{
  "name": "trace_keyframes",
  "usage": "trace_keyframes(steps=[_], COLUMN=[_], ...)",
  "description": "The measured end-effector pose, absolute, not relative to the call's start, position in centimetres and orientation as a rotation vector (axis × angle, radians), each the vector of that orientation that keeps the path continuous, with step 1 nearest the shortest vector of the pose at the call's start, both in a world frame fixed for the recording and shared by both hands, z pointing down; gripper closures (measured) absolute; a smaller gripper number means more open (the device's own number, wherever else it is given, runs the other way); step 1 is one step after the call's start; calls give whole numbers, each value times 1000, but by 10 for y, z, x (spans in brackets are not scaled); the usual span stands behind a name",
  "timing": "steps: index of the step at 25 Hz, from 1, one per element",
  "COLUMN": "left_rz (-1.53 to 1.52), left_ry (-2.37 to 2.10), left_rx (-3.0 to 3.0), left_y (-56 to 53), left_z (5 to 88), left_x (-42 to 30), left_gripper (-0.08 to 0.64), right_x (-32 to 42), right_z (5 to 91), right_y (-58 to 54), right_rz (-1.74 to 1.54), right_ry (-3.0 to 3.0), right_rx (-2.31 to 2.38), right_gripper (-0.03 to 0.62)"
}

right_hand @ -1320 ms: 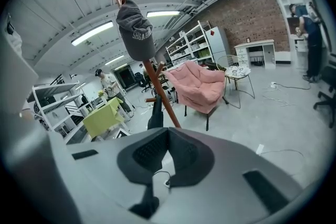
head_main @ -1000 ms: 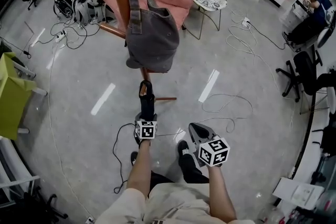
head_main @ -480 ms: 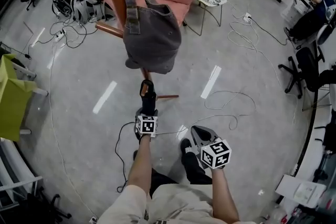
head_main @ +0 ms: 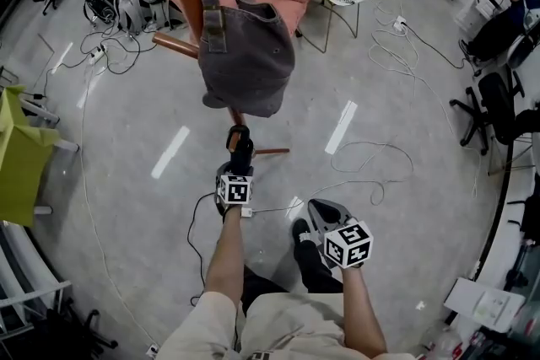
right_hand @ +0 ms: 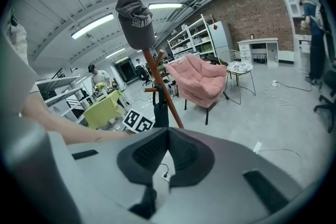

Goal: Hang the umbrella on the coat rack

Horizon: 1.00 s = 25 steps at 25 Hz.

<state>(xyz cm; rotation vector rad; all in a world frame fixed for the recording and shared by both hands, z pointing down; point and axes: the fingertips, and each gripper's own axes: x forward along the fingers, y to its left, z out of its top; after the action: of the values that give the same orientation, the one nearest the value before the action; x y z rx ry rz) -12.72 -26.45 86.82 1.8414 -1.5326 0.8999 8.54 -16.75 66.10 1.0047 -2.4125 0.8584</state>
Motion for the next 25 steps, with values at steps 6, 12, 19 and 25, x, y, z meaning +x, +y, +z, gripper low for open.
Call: trace_keyframes(steps=[6, 12, 19, 25], left_rz=[855, 803, 704, 527], left_ry=[-1628, -1694, -1742, -1789], left_rx=[1876, 1895, 1918, 1977], left_y=[-275, -262, -220, -203], left_z=[839, 809, 750, 675], left_x=[-145, -154, -141, -122], left_gripper=[293, 293, 293, 293], right_x=[77, 63, 38, 20], right_z=[658, 655, 633, 615], right_y=[-166, -170, -187, -206], right_rz=[846, 841, 803, 762], right_ry=[-2420, -2448, -2529, -2589], right_rx=[990, 966, 944, 920], right_gripper=[588, 588, 588, 588])
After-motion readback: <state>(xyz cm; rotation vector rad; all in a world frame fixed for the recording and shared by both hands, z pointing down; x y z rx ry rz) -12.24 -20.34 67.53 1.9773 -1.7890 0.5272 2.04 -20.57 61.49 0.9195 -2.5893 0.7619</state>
